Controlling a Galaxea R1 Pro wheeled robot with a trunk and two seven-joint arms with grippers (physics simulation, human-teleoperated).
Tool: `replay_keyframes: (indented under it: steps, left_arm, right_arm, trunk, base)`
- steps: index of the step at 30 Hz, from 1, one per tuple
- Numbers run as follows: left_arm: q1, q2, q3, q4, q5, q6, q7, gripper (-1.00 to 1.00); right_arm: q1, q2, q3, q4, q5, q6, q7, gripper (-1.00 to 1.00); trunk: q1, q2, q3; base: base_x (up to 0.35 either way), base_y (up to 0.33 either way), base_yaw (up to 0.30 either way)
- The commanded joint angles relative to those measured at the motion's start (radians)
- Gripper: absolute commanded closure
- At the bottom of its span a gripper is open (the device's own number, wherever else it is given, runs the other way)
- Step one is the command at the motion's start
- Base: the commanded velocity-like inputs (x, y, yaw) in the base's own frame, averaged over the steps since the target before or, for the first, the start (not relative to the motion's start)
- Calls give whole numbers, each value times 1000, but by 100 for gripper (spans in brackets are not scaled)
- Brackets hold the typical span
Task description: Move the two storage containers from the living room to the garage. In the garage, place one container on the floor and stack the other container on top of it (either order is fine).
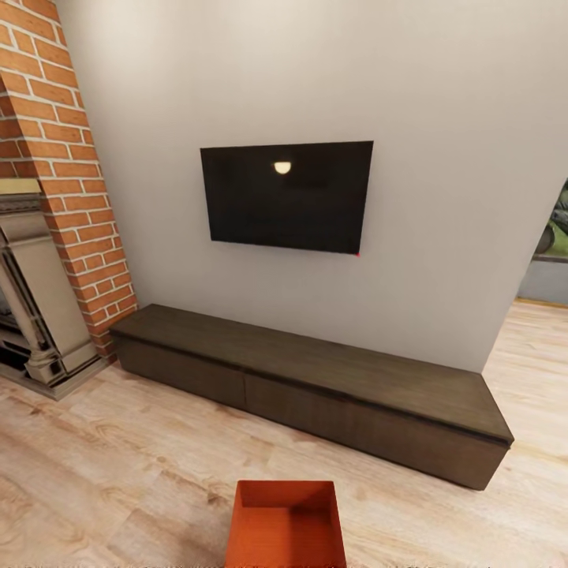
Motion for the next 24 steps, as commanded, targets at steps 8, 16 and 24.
replay_keyframes:
  steps: [8,16,24]
  left_arm:
    - [0,1,1,-1,9,6,-1,-100]
    - [0,0,-1,1,9,6,-1,-100]
    - [0,3,-6,1,2,6,-1,-100]
  right_arm:
    - [-1,2,1,2,-5,-4,-6,-100]
    - [-1,2,1,2,-6,-4,-5,-100]
    - [-1,1,10,2,1,-4,-2,-100]
  trunk:
    - [0,-1,-14]
    - [0,-1,-27]
    - [0,-1,-39]
  base:
    - [0,0,0]
    - [0,0,0]
    - [0,0,40]
